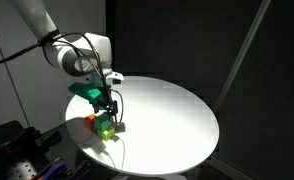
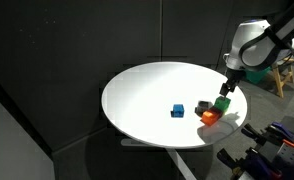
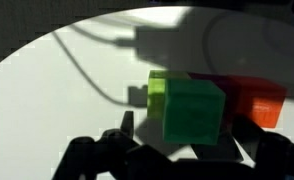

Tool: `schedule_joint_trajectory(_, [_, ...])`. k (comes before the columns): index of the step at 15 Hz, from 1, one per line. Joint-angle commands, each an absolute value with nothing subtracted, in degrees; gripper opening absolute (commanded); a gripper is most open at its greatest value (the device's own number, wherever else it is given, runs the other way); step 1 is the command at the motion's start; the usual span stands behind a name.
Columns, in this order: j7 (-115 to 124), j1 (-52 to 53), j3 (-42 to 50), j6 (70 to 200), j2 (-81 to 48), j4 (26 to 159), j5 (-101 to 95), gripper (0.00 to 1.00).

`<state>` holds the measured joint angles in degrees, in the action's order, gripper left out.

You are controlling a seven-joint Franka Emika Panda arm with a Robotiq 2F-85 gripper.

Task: Put the light green block on the table

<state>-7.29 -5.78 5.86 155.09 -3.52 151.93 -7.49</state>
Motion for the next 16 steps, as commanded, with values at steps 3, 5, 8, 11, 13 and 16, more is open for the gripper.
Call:
schedule_joint_trajectory(3, [-6.8,-5.2,5.8,155.7,-4.8,150.7,-9.4,1.00])
schedule_joint_trajectory(5, [-6.6,-4.9,5.7,155.6,-4.9,150.5,-9.6,1.00])
schedule_joint_trajectory(8, [-6.2,-4.4,5.6,155.6,-5.1,150.4,-10.3,1.00])
schedule_joint_trajectory(11, [-5.7,-4.0,5.7,155.6,-5.7,150.2,-11.5,1.00])
schedule_joint_trajectory(13, [-5.4,-4.0,5.8,155.6,-6.3,150.1,-12.4,1.00])
schedule_joint_trajectory(16, [-5.1,-4.0,6.1,155.5,-7.3,149.6,-13.3,1.00])
